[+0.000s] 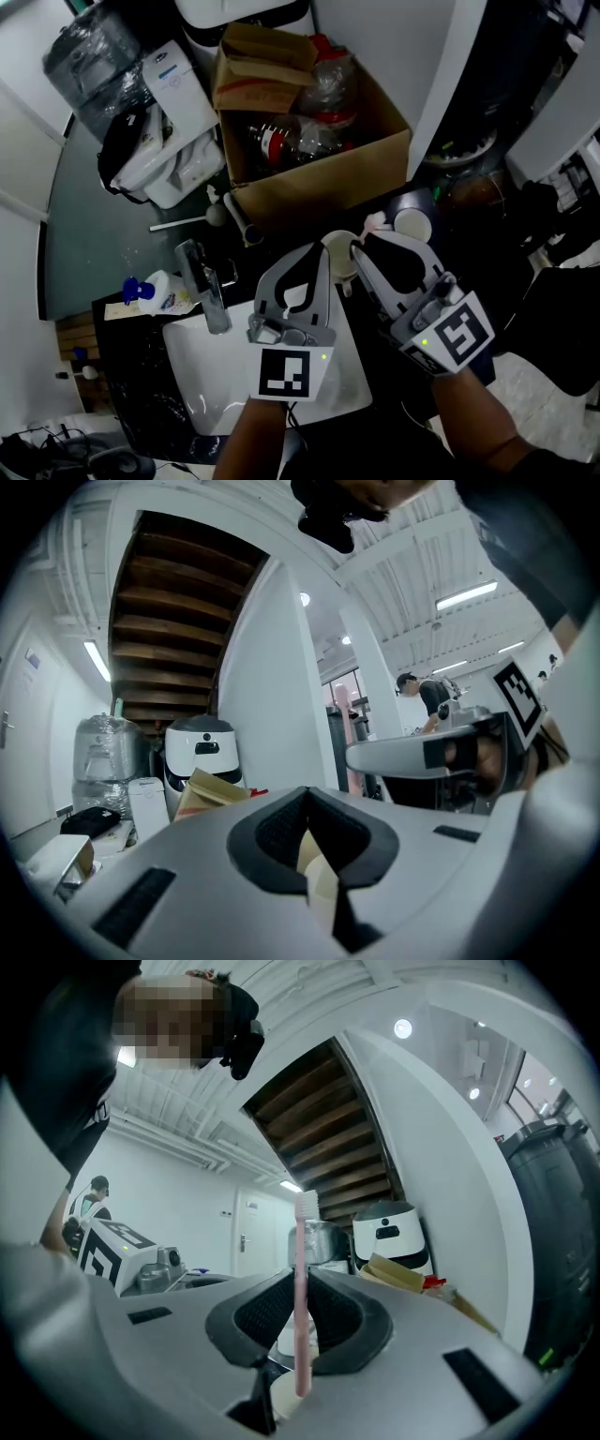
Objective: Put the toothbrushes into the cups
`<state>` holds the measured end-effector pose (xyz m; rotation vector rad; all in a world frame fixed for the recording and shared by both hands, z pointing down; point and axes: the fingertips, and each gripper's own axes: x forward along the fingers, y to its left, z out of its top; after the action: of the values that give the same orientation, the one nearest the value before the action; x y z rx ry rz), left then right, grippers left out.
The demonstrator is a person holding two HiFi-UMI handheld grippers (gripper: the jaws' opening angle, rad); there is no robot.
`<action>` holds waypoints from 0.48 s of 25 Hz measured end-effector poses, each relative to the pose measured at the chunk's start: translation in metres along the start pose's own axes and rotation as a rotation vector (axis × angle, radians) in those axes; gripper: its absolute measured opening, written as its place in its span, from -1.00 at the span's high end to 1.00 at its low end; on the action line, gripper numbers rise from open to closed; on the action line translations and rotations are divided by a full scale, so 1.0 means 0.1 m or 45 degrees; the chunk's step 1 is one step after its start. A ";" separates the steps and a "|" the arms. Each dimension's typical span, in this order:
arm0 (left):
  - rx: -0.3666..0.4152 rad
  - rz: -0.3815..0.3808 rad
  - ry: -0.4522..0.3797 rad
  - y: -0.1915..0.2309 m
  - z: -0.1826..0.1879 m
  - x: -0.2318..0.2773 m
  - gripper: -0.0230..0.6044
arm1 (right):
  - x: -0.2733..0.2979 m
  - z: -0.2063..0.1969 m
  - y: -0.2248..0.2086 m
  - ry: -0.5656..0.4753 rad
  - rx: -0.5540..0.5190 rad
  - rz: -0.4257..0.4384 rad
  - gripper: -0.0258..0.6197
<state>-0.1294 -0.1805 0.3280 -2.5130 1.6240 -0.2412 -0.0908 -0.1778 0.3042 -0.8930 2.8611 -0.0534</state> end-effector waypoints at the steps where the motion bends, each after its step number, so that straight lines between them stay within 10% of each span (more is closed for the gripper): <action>1: -0.005 0.002 0.008 0.01 -0.04 0.02 0.90 | 0.01 -0.06 -0.01 0.014 -0.003 0.006 0.73; 12: 0.048 -0.020 0.089 0.07 -0.41 0.19 0.90 | 0.20 -0.50 -0.10 0.084 0.033 0.007 0.73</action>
<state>-0.1368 -0.2015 0.3674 -2.5169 1.6095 -0.3620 -0.1088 -0.1976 0.3520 -0.8945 2.9165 -0.1211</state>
